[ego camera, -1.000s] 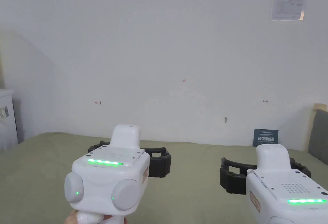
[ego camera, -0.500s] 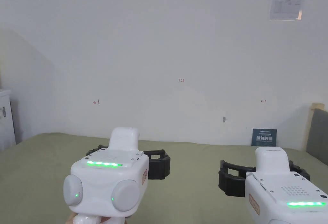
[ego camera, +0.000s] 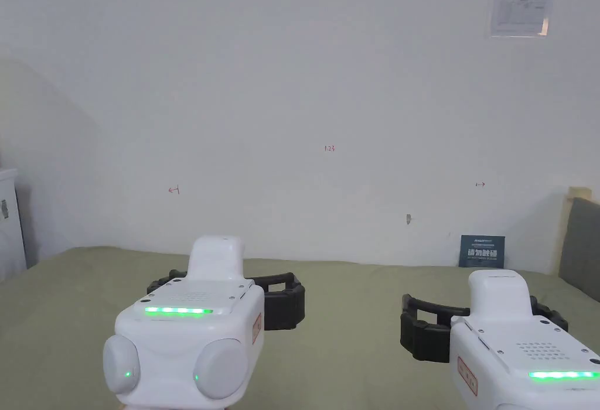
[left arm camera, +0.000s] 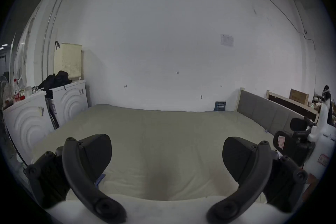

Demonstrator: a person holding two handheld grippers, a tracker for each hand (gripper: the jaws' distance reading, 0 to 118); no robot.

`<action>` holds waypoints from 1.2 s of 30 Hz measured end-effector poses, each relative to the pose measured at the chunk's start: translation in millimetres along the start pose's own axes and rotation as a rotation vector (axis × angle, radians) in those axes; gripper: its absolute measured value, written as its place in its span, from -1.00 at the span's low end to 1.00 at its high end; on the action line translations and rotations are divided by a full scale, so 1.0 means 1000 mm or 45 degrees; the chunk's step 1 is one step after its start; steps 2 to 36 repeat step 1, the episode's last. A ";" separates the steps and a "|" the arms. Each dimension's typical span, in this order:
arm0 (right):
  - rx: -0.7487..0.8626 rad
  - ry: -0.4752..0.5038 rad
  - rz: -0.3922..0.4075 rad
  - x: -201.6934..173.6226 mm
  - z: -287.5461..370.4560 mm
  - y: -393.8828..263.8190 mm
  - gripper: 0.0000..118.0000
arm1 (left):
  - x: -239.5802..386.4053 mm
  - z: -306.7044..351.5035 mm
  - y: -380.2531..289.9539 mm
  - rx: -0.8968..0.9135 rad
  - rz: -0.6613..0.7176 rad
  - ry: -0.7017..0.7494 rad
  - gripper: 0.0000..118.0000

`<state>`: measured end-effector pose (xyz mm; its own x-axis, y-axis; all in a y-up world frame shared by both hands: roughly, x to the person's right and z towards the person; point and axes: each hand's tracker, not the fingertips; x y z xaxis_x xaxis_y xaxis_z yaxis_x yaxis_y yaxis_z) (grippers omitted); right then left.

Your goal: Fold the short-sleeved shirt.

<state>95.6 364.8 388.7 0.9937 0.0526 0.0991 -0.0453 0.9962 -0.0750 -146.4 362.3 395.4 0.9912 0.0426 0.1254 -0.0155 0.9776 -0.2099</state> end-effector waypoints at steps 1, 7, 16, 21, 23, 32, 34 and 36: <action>0.000 -0.002 0.001 0.001 0.000 0.001 1.00 | 0.000 0.000 0.001 -0.023 -0.026 0.026 1.00; 0.000 -0.002 0.001 0.001 0.000 0.001 1.00 | 0.000 0.000 0.001 -0.023 -0.026 0.026 1.00; 0.000 -0.002 0.001 0.001 0.000 0.001 1.00 | 0.000 0.000 0.001 -0.023 -0.026 0.026 1.00; 0.000 -0.002 0.001 0.001 0.000 0.001 1.00 | 0.000 0.000 0.001 -0.023 -0.026 0.026 1.00; 0.000 -0.002 0.001 0.001 0.000 0.001 1.00 | 0.000 0.000 0.001 -0.023 -0.026 0.026 1.00; 0.000 -0.002 0.001 0.001 0.000 0.001 1.00 | 0.000 0.000 0.001 -0.023 -0.026 0.026 1.00; 0.000 -0.002 0.001 0.001 0.000 0.001 1.00 | 0.000 0.000 0.001 -0.023 -0.026 0.026 1.00; 0.000 -0.002 0.001 0.001 0.000 0.001 1.00 | 0.000 0.000 0.001 -0.023 -0.026 0.026 1.00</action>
